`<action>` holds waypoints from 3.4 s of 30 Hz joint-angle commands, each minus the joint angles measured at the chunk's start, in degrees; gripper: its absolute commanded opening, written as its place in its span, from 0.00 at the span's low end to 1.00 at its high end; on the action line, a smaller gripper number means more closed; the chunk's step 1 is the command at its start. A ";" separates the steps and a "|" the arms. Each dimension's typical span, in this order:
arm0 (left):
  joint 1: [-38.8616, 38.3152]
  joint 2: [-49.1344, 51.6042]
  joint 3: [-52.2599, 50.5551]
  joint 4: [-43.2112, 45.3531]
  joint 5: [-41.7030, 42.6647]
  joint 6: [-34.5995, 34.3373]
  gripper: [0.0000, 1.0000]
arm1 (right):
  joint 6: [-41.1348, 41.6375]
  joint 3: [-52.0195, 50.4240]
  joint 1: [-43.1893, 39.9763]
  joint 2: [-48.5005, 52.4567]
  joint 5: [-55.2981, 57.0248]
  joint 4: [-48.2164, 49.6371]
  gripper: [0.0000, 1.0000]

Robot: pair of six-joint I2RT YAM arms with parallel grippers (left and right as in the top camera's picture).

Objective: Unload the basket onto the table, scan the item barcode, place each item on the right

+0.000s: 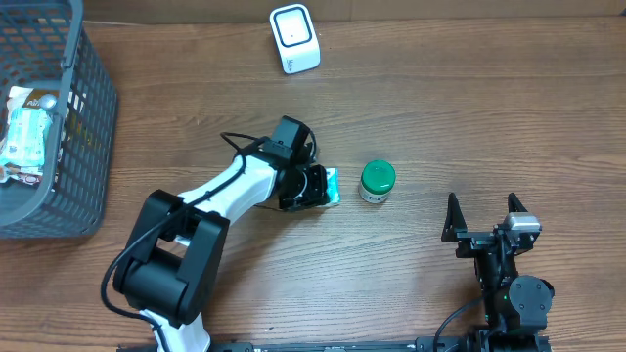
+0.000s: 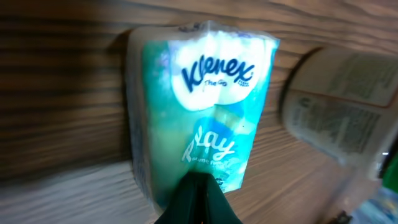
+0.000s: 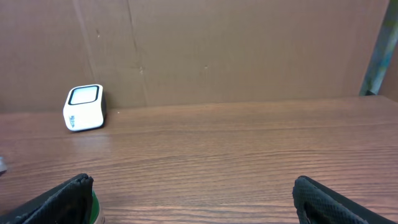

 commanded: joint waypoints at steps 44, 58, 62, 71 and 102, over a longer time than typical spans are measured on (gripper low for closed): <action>-6.99 -6.75 0.24 2.32 -26.93 7.19 0.04 | 0.20 -0.61 -0.20 -0.46 0.55 0.35 1.00; -4.90 -2.97 0.24 2.84 -28.44 5.29 0.04 | 0.20 -0.61 -0.20 -0.46 0.57 0.35 1.00; -4.42 -2.95 0.24 2.19 -28.46 5.31 0.04 | 0.20 -0.61 -0.20 -0.46 0.55 0.35 1.00; -4.35 -3.10 0.31 0.87 -31.01 5.35 0.04 | 0.20 -0.61 -0.20 -0.46 0.57 0.35 1.00; -13.75 -4.87 10.34 -10.14 -43.30 21.84 0.35 | 0.20 -0.61 -0.20 -0.46 0.57 0.35 1.00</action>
